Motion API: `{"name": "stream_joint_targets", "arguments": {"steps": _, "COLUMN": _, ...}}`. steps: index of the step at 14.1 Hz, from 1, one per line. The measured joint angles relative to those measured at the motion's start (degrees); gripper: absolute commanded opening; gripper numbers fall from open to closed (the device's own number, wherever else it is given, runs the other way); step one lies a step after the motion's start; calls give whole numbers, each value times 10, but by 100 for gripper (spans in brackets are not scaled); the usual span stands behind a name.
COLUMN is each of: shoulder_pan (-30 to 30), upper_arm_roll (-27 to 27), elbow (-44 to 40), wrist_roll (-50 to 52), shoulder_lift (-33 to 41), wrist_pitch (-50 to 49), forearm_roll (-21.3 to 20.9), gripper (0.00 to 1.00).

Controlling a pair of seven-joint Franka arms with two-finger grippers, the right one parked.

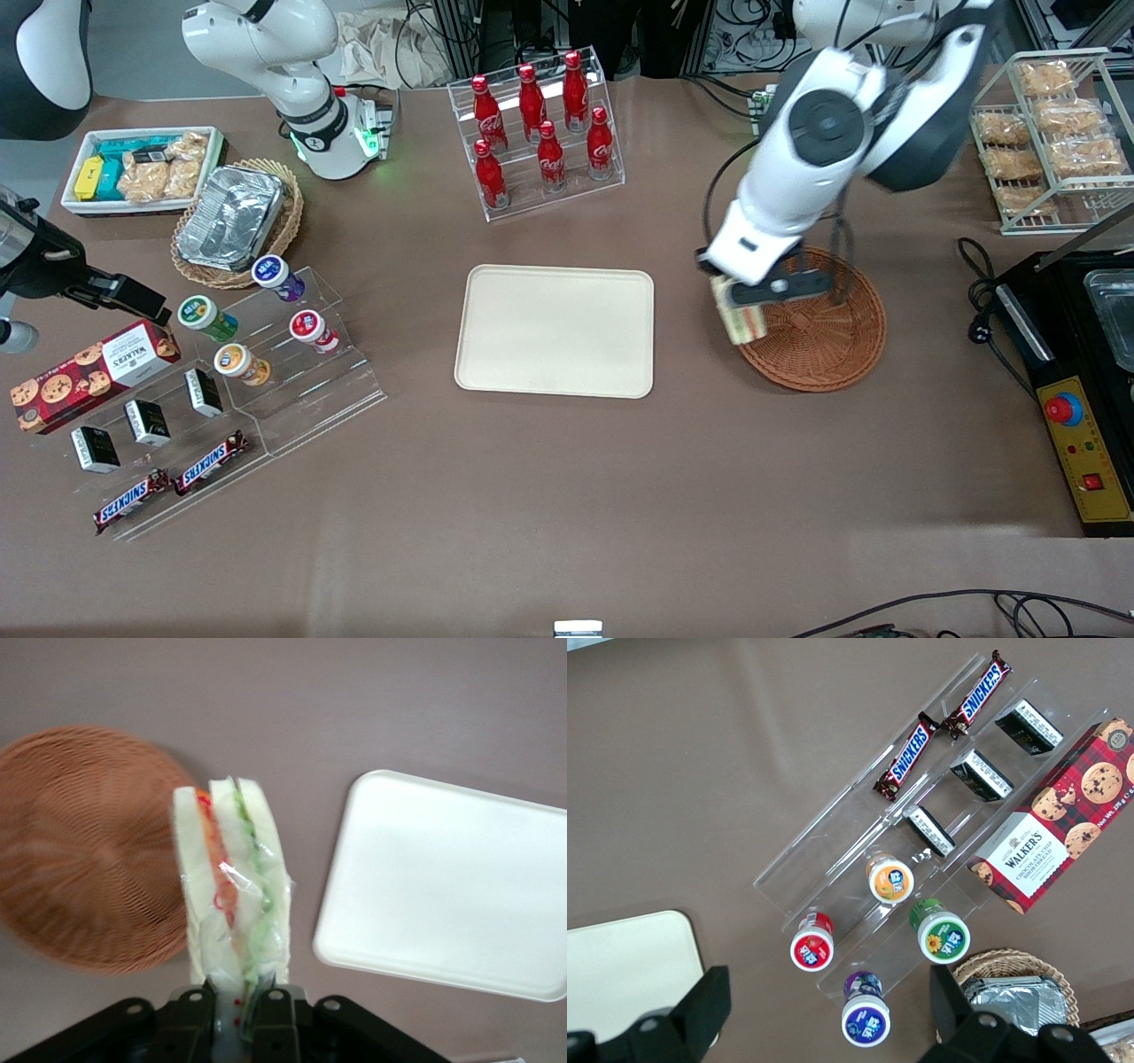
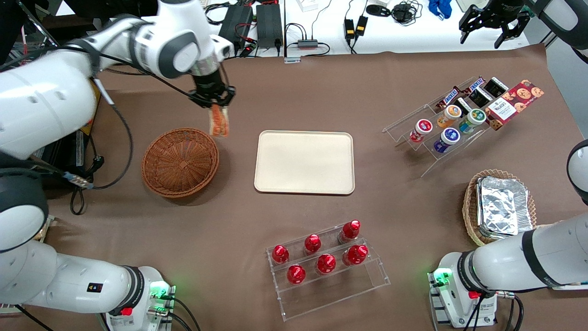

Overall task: Place sandwich from basket to tray
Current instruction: 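Lift the sandwich and carry it with the left gripper to the cream tray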

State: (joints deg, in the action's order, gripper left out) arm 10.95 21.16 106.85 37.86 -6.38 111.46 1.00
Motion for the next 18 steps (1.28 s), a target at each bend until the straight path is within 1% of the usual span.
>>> {"name": "stream_joint_targets", "arguments": {"steps": 4, "shoulder_pan": 51, "upper_arm_roll": 3, "elbow": 1, "wrist_roll": 0, "shoulder_lift": -70, "wrist_pitch": 78, "forearm_roll": -18, "gripper": 0}}
{"name": "stream_joint_targets", "arguments": {"steps": 6, "shoulder_pan": 66, "upper_arm_roll": 3, "elbow": 2, "wrist_roll": 0, "shoulder_lift": -103, "wrist_pitch": 121, "forearm_roll": -21, "gripper": 0}}
{"name": "stream_joint_targets", "arguments": {"steps": 11, "shoulder_pan": 87, "upper_arm_roll": 3, "elbow": 3, "wrist_roll": -4, "shoulder_lift": -177, "wrist_pitch": 213, "forearm_roll": -25, "gripper": 0}}
{"name": "stream_joint_targets", "arguments": {"steps": 14, "shoulder_pan": 97, "upper_arm_roll": 3, "elbow": 3, "wrist_roll": -4, "shoulder_lift": -213, "wrist_pitch": 255, "forearm_roll": -39, "gripper": 0}}
{"name": "stream_joint_targets", "arguments": {"steps": 16, "shoulder_pan": 97, "upper_arm_roll": 3, "elbow": 3, "wrist_roll": -4, "shoulder_lift": -229, "wrist_pitch": 266, "forearm_roll": -58, "gripper": 0}}
{"name": "stream_joint_targets", "arguments": {"steps": 17, "shoulder_pan": 97, "upper_arm_roll": 2, "elbow": 3, "wrist_roll": -4, "shoulder_lift": -236, "wrist_pitch": 267, "forearm_roll": -70, "gripper": 23}}
{"name": "stream_joint_targets", "arguments": {"steps": 18, "shoulder_pan": 97, "upper_arm_roll": 1, "elbow": 3, "wrist_roll": -4, "shoulder_lift": -241, "wrist_pitch": 269, "forearm_roll": -79, "gripper": 71}}
